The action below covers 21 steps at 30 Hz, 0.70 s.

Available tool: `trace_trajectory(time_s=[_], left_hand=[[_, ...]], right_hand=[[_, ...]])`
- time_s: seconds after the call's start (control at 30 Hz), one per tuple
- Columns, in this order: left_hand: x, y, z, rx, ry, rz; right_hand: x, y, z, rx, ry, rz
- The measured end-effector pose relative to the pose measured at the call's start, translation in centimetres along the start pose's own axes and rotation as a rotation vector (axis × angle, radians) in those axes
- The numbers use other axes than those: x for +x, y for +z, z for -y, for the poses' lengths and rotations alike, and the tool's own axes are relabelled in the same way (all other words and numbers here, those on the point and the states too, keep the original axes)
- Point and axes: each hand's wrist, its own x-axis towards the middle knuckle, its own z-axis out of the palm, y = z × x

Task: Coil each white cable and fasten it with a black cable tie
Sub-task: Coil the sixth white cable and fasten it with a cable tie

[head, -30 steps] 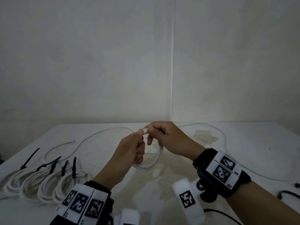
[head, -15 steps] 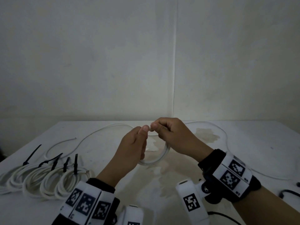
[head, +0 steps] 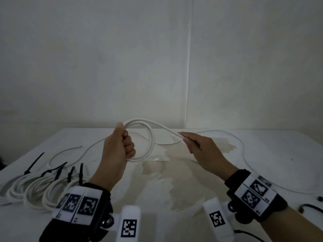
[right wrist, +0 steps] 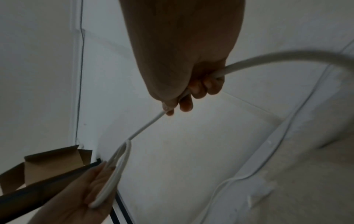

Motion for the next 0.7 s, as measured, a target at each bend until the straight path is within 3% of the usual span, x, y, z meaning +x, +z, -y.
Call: trace_trajectory(time_s=[0.2, 0.37, 0.5, 0.7], left_hand=[[1.3, -1.1, -1.0, -0.123, 0.078, -0.113], [1.7, -1.0, -1.2, -0.068, 0.157, -0.170], [1.1, 0.0, -0.6, 0.031, 0.218, -0.197], [-0.2, 1.0, 1.0, 0.244, 0.283, -0.187]], right_hand=[[-0.5, 0.7, -0.4, -0.339, -0.081, 0.020], [-1.2, 2.0, 0.7, -0.627, -0.452, 0.029], [-2.0, 3.7, 2.2, -0.623, -0.667, -0.008], [-2.5, 4.5, 3.7, -0.556, -0.807, -0.044]])
